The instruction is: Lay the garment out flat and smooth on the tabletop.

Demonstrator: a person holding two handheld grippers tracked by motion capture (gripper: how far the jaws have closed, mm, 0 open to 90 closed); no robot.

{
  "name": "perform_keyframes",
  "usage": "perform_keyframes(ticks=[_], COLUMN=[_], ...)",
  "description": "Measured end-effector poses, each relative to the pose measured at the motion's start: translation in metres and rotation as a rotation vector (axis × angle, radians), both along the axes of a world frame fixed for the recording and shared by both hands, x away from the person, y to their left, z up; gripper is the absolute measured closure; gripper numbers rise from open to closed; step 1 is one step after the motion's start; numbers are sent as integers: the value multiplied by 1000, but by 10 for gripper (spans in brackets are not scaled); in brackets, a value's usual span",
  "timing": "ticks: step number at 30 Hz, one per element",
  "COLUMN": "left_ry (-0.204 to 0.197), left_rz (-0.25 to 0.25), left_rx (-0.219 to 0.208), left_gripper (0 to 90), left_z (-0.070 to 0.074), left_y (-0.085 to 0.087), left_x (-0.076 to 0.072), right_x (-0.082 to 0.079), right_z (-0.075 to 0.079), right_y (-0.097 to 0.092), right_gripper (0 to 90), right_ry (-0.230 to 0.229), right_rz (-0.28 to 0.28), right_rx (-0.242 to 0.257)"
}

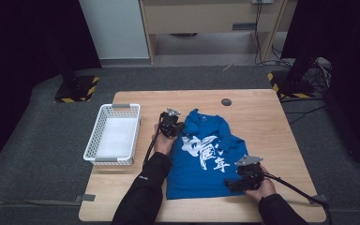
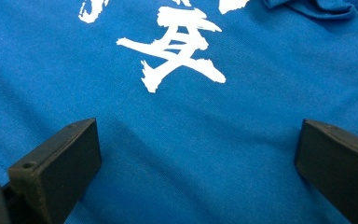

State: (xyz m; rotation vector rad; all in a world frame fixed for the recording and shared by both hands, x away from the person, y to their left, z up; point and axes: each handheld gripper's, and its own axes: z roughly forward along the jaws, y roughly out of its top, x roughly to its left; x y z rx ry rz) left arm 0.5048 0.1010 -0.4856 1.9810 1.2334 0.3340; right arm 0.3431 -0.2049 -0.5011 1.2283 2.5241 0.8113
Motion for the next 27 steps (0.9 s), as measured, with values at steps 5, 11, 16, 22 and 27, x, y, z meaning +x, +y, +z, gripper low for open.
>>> perform_keyframes(ticks=[5, 11, 16, 22, 27], left_ry=[-9, 32, 67, 91, 93], left_rz=[92, 164, 187, 197, 218], left_rx=[18, 71, 130, 204, 215], left_gripper=[852, 849, 811, 735, 654], left_z=[-1, -15, -24, -30, -30], left_y=[18, 35, 41, 48, 58], left_x=[2, 0, -5, -10, -13], right_x=[0, 0, 0, 0, -1], right_z=[0, 0, 0, 0, 0], right_y=[0, 0, 0, 0, 0], right_gripper=[7, 7, 7, 7, 7], right_ry=[0, -1, -1, -2, -3], right_rz=[0, 2, 1, -1, -4], right_rx=[0, 1, 3, 3, 3])
